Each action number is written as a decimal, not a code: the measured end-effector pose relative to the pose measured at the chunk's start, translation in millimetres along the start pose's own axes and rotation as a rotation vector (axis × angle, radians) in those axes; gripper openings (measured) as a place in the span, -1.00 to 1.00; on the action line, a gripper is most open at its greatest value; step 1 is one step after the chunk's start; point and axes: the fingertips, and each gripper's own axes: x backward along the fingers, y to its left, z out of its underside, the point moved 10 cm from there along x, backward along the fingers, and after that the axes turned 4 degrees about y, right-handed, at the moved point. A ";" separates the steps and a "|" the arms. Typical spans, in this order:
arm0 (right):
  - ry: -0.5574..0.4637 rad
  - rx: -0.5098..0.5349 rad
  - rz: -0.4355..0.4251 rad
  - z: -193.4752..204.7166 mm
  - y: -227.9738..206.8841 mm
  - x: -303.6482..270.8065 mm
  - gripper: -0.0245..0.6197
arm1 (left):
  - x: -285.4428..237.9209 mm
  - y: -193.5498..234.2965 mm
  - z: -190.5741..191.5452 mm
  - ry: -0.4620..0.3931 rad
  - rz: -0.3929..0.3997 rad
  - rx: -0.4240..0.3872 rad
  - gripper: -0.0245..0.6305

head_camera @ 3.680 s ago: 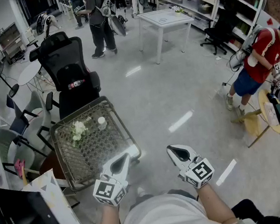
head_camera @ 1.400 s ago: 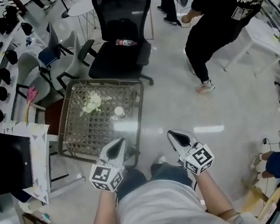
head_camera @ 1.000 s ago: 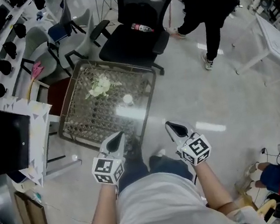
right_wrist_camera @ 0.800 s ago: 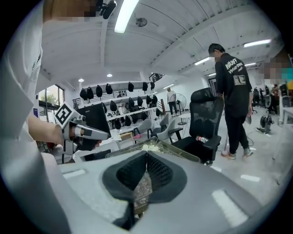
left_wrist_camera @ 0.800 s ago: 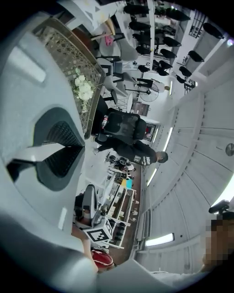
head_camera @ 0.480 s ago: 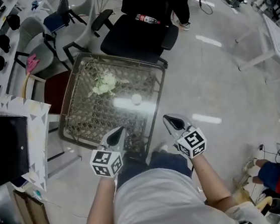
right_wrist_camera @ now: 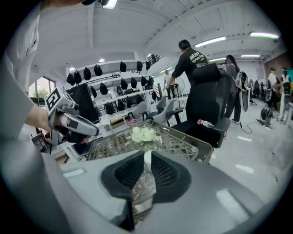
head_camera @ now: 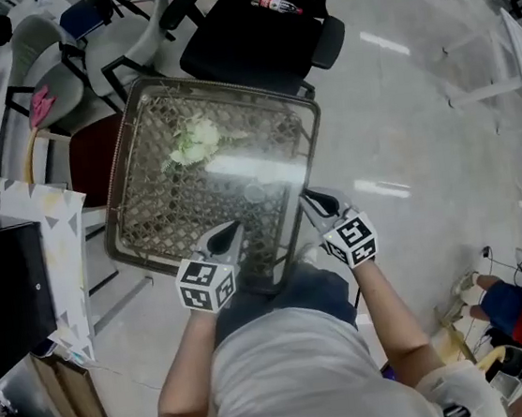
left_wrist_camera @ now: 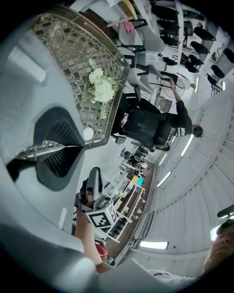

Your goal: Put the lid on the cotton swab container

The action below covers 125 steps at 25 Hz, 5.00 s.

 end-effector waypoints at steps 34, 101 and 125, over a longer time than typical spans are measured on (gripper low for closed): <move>0.247 0.236 -0.110 43.6 -45.1 -146.1 -0.55 | -113.8 50.3 -2.4 0.224 0.028 -0.065 -0.89; 0.026 -0.031 -0.007 39.2 -26.9 -19.2 -0.80 | -120.8 7.0 -59.0 0.089 -0.044 -0.149 -0.90; -0.242 0.096 -0.088 -111.0 6.4 143.6 -0.90 | 63.3 -104.7 -104.9 -0.305 -0.140 -0.183 -0.90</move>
